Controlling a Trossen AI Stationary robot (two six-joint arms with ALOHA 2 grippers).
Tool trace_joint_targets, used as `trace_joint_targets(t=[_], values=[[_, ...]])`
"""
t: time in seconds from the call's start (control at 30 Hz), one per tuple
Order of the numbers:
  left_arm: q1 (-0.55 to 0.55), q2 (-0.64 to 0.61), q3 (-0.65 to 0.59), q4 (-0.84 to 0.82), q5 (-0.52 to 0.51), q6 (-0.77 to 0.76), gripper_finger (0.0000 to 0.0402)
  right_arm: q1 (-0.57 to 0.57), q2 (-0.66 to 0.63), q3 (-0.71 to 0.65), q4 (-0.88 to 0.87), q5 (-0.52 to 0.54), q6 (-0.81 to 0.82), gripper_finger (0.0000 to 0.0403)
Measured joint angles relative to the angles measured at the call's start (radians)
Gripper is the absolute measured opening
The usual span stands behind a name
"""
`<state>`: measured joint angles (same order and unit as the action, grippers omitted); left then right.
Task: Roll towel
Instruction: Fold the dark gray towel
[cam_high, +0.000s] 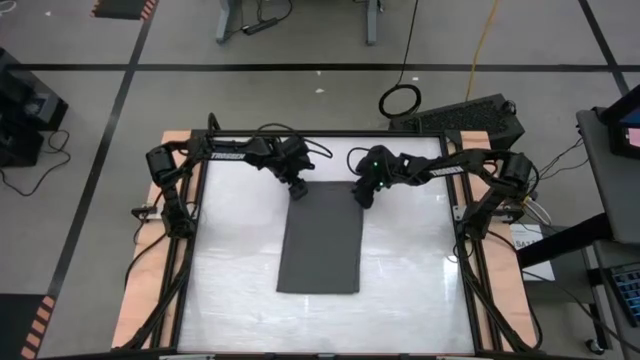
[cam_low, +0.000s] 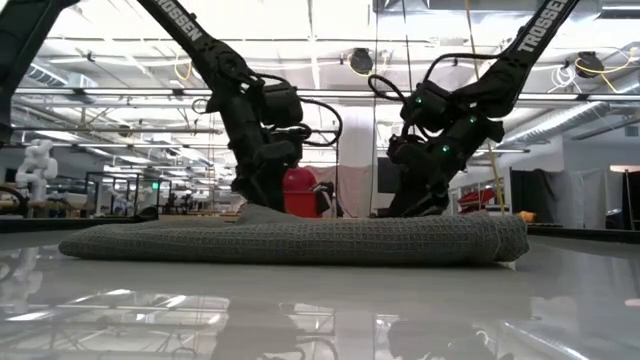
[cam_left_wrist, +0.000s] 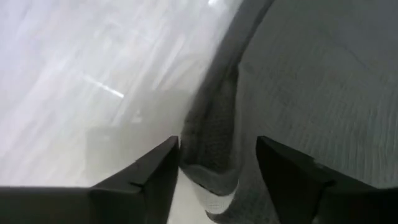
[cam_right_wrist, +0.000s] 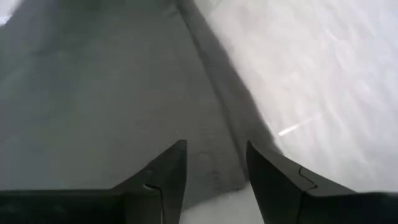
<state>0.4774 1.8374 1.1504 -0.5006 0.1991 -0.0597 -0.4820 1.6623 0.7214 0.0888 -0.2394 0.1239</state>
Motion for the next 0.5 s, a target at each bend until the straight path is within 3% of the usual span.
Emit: trace_joint_targets(t=[0.23, 0.4, 0.5], values=[[-0.002, 0.0, 0.0, -0.005, 0.028, 0.048, 0.0087, -0.001, 0.014, 0.002, 0.033, 0.007, 0.0, 0.0173], [-0.008, 0.0, 0.0, -0.006, 0.033, 0.069, 0.0015, 0.0, 0.023, 0.002, 0.029, 0.061, -0.028, 0.0247], [-0.008, 0.0, 0.0, -0.006, 0.033, 0.071, 0.0009, -0.001, 0.023, 0.002, 0.027, 0.077, -0.033, 0.0284]])
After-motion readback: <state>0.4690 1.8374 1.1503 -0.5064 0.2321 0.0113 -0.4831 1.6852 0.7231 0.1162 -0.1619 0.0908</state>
